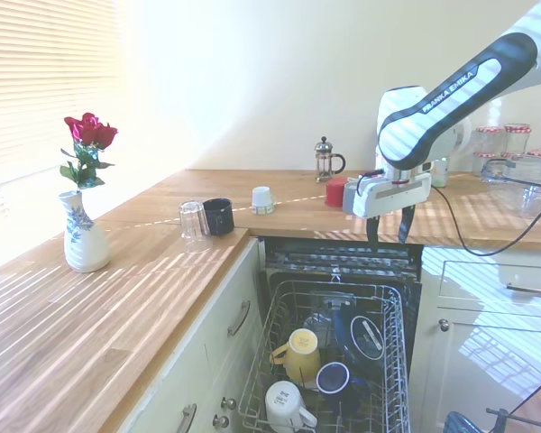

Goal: Unload the mug from the dish rack

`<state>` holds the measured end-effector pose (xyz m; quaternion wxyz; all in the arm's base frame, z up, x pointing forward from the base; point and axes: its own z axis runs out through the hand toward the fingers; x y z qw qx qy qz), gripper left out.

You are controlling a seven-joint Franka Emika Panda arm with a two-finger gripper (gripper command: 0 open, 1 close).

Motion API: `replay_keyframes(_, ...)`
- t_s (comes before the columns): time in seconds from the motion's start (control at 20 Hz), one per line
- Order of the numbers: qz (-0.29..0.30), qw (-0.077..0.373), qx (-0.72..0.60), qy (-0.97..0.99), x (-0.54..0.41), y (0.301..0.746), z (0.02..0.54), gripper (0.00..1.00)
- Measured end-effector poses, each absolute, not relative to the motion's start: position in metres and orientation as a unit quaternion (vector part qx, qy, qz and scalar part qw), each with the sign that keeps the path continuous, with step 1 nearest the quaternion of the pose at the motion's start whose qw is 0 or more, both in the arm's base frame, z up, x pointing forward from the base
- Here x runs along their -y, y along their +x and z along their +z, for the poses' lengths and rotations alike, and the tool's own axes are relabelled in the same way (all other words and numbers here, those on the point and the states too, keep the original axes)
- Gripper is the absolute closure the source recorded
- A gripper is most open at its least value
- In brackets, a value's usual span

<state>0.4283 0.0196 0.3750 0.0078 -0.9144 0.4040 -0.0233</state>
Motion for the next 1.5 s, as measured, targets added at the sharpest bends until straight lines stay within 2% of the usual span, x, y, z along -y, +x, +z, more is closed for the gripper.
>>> replay_keyframes(0.3, -0.012, -0.010, -0.365, -0.931, -0.042, 0.426, 0.358, 0.00)
replay_keyframes(0.75, 0.030, -0.057, -0.236, -0.970, -0.146, 0.391, 0.256, 0.00)
replay_keyframes(1.25, 0.056, -0.085, -0.125, -0.987, -0.185, 0.359, 0.163, 0.00)
replay_keyframes(1.5, 0.065, -0.093, -0.097, -0.989, -0.200, 0.363, 0.129, 0.00)
